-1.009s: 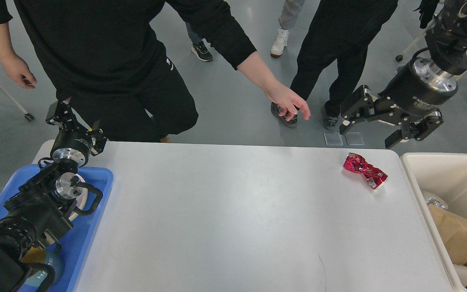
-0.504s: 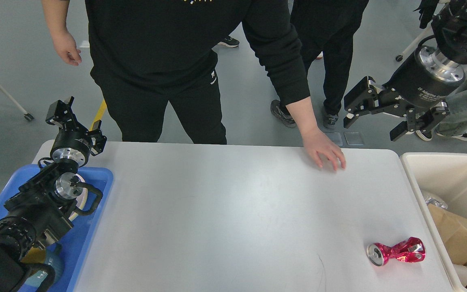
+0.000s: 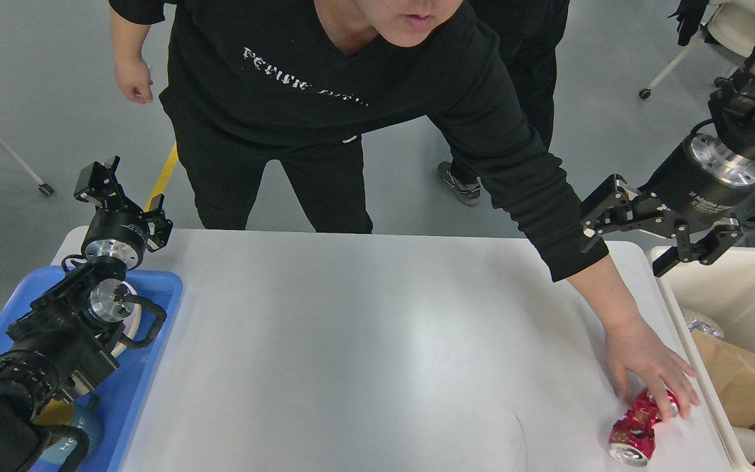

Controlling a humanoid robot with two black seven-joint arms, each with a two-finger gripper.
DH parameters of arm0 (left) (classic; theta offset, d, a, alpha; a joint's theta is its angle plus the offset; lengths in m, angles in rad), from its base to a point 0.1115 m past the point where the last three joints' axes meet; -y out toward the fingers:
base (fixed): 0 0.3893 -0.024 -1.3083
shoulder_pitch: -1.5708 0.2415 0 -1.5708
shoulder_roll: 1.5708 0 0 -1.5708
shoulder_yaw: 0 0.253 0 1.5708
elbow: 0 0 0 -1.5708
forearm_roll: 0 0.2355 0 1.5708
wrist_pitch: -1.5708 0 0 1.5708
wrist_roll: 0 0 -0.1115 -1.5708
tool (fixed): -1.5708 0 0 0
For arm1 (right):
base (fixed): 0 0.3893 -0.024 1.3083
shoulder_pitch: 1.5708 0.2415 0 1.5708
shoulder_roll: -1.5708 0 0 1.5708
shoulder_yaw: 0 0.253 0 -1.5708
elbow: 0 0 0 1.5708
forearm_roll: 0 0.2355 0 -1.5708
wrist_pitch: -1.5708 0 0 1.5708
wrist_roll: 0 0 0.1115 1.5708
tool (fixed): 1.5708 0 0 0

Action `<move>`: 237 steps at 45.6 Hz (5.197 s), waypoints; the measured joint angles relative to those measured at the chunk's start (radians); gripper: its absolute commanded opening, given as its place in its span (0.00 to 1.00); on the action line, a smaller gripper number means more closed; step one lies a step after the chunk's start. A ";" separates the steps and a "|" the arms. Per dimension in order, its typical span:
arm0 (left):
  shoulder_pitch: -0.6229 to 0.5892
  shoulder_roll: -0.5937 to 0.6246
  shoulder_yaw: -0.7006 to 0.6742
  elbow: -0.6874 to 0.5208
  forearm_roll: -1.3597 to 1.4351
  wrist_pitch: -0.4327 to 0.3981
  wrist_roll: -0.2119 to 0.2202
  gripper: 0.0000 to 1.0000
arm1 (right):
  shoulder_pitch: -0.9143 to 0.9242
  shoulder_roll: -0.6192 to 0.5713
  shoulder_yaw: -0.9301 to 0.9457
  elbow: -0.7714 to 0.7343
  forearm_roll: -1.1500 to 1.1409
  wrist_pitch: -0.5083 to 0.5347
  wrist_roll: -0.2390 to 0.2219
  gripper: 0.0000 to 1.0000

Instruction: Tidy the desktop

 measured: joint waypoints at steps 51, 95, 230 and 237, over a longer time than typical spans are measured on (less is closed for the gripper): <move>0.000 0.000 0.000 0.000 0.000 0.000 0.000 0.96 | -0.515 0.009 0.008 -0.130 -0.024 -0.545 0.000 1.00; 0.000 0.000 0.000 0.000 0.000 0.000 0.000 0.96 | -0.850 0.215 0.056 -0.473 -0.047 -0.783 0.001 1.00; 0.000 -0.001 0.000 0.000 0.000 0.000 0.000 0.96 | -0.994 -0.200 0.346 -0.672 -0.030 -0.920 0.003 0.50; 0.000 -0.001 0.000 0.000 0.000 0.000 0.000 0.96 | -1.077 -0.168 0.406 -0.789 -0.031 -0.921 0.005 1.00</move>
